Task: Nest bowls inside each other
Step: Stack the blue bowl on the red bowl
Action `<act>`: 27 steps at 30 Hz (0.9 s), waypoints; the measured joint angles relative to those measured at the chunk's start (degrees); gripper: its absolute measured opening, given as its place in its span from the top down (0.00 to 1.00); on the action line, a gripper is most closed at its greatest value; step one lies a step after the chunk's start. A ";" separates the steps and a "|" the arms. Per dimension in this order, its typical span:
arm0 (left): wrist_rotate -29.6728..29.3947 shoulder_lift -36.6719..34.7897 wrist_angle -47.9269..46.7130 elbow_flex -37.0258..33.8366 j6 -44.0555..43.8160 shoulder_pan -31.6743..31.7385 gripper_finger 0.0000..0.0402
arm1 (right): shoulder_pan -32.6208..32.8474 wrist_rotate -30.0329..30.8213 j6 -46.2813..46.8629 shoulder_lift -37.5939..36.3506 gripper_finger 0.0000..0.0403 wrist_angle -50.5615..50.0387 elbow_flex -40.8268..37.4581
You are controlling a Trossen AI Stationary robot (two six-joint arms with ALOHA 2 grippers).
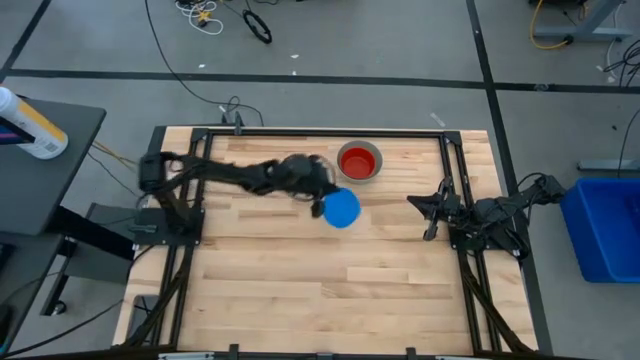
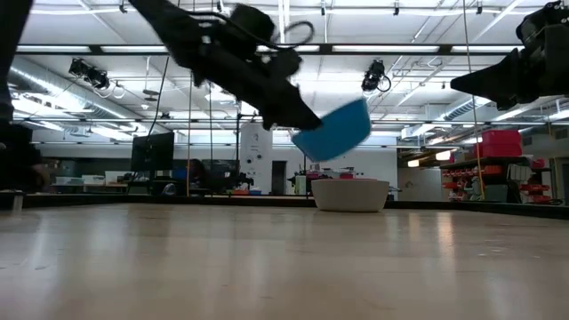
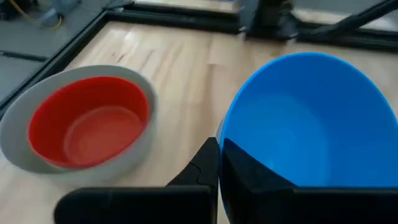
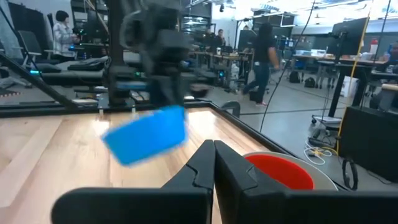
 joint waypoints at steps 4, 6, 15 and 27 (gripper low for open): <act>0.93 7.21 -9.90 12.08 5.53 3.91 0.99 | 0.00 -0.04 0.00 0.00 0.98 0.00 0.00; 0.98 9.47 -14.37 17.17 7.86 5.64 0.99 | 0.00 -0.06 0.00 0.00 0.98 -0.01 0.00; 4.14 13.12 -25.41 31.38 13.67 13.18 0.99 | 0.00 -0.08 0.00 0.00 0.98 0.00 0.00; 5.72 17.08 -27.92 36.68 13.99 17.61 0.99 | 0.00 -0.08 0.00 0.15 0.98 0.07 0.00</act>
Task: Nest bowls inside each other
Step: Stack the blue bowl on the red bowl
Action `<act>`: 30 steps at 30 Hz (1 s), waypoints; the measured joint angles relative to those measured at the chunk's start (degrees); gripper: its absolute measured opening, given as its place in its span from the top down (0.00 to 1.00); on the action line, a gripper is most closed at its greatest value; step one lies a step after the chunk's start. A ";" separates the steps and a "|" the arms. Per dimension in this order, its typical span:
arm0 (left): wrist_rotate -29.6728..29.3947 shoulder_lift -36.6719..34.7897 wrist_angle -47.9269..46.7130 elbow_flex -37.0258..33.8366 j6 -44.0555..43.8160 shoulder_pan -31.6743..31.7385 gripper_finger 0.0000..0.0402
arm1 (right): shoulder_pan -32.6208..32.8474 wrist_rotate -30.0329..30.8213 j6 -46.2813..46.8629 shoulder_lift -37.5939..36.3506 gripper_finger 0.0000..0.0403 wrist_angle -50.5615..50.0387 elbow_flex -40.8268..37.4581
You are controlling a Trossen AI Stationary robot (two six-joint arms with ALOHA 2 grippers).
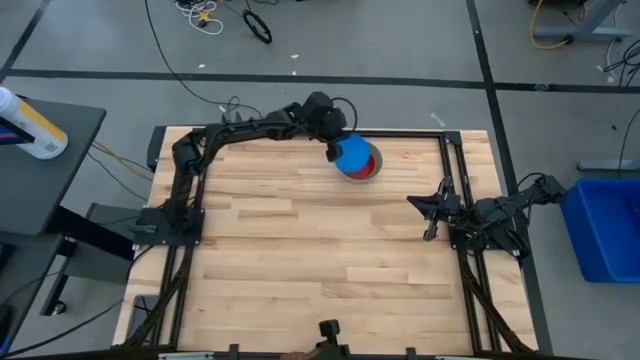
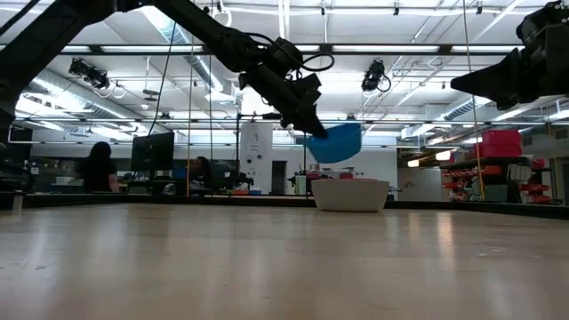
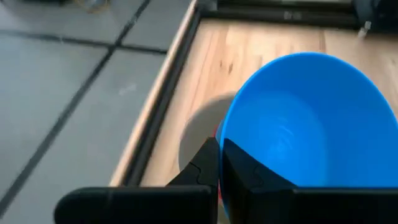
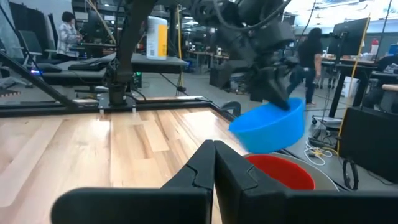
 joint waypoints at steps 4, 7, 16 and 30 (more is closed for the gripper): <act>0.30 -0.20 0.04 0.77 0.16 0.20 0.99 | 0.00 -0.04 0.00 0.04 0.98 -0.02 0.00; 1.26 -0.10 -2.06 1.90 0.18 0.40 0.99 | 0.00 -0.04 0.00 0.04 0.98 -0.03 0.00; 1.87 2.23 -0.53 3.57 0.29 -0.03 0.99 | 0.00 -0.04 0.00 0.02 0.98 -0.04 0.00; -1.45 12.83 -12.18 15.49 1.04 -1.11 0.99 | 0.00 -0.44 0.00 0.02 0.98 0.06 0.00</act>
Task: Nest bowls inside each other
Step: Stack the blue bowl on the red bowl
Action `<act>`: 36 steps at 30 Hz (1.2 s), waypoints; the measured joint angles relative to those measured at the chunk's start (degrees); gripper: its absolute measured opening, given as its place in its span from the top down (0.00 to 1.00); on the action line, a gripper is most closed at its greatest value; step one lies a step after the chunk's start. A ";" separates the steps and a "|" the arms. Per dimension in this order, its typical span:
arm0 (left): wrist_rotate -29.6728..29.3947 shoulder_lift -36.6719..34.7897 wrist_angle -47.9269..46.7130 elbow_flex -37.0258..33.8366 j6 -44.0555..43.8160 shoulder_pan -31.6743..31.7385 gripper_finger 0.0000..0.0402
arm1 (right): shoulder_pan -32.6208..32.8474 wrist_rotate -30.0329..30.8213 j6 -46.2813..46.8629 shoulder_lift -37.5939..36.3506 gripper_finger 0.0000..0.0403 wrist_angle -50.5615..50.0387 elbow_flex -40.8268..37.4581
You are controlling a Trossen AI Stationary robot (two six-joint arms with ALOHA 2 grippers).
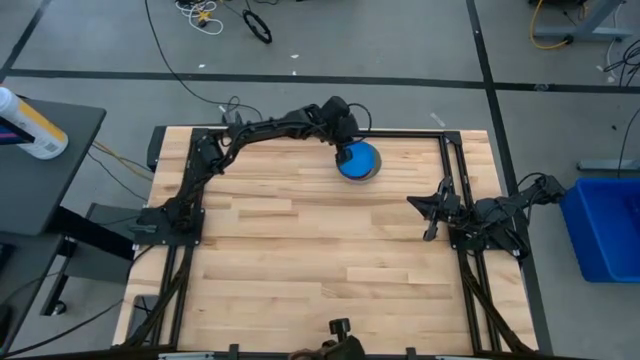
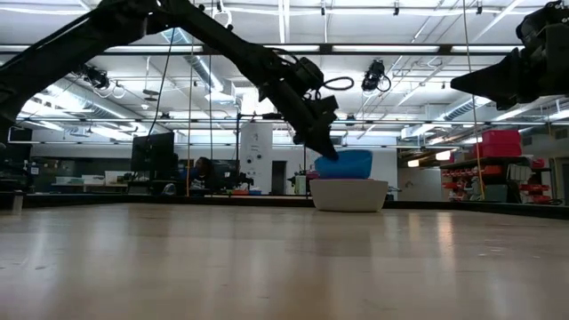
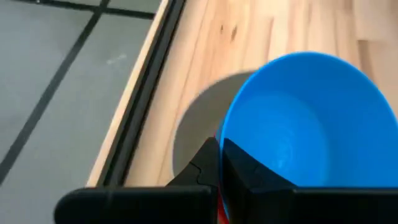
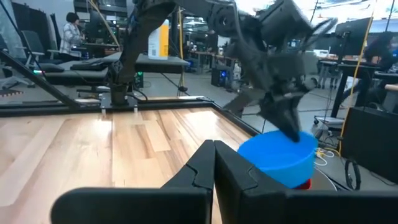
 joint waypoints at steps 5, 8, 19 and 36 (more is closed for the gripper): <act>0.20 0.42 -4.42 1.25 0.81 0.00 0.99 | 0.00 0.01 0.00 0.00 0.98 -0.07 0.00; 0.88 0.42 -4.21 1.36 0.62 0.04 0.99 | 0.00 0.00 0.00 0.00 0.98 -0.09 0.00; 1.36 0.36 -5.06 1.34 -1.03 -0.09 0.93 | 0.00 0.00 0.00 0.00 0.98 -0.09 0.00; -4.56 0.31 4.14 1.25 -5.13 -0.11 0.50 | 0.00 0.00 0.00 0.00 0.98 -0.09 0.00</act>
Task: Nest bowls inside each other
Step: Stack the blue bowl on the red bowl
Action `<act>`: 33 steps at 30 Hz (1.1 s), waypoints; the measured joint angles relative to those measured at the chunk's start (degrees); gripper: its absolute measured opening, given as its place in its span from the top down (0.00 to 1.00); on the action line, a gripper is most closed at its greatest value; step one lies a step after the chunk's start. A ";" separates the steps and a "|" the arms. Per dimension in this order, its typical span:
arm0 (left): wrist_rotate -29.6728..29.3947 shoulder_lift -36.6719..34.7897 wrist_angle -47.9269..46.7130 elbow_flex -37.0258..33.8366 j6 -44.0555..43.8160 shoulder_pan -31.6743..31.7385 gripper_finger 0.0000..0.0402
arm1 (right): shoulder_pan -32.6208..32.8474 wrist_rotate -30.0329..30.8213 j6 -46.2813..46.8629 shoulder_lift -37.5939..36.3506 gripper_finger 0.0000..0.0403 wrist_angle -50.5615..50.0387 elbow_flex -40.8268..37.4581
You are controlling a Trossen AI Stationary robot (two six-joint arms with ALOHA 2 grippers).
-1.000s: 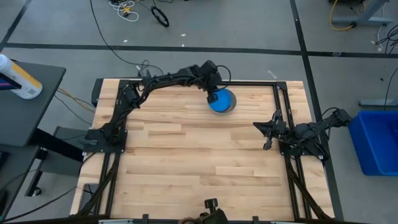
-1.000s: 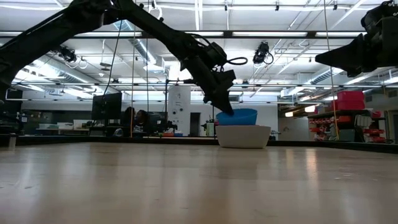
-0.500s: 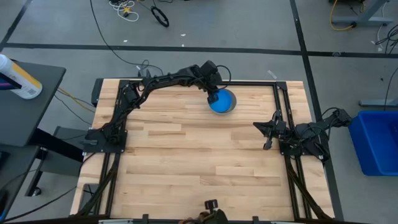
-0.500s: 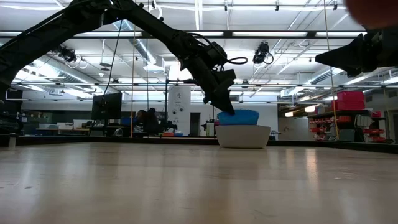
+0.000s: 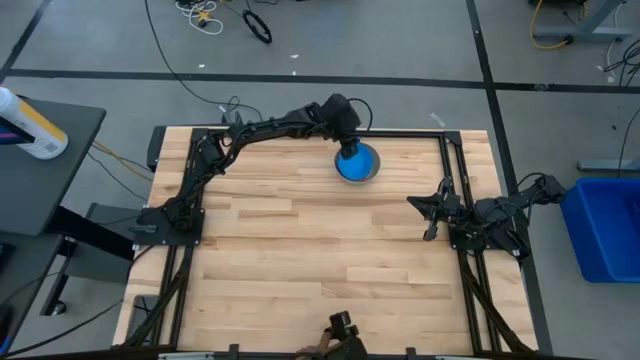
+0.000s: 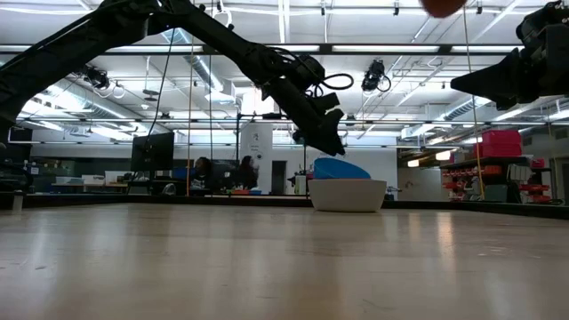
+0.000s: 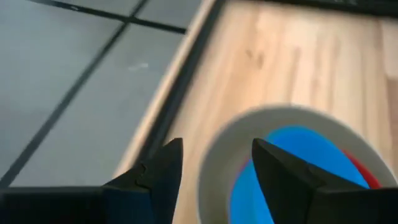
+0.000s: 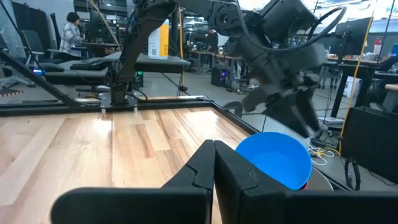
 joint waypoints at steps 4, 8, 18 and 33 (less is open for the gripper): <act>-2.61 -0.08 4.21 0.00 -4.07 0.20 0.51 | 0.00 0.00 0.00 0.00 0.98 0.00 0.00; -4.83 -0.08 6.55 -0.80 -5.84 0.05 0.61 | 0.00 0.00 0.00 0.00 0.98 0.00 0.00; -6.49 -0.18 7.53 -4.98 -14.98 -0.15 0.98 | 0.00 0.00 0.00 0.00 0.98 -0.02 0.00; -12.90 -0.80 1.83 -4.94 -9.88 -1.21 0.99 | 0.00 0.00 0.00 0.00 0.98 0.00 0.00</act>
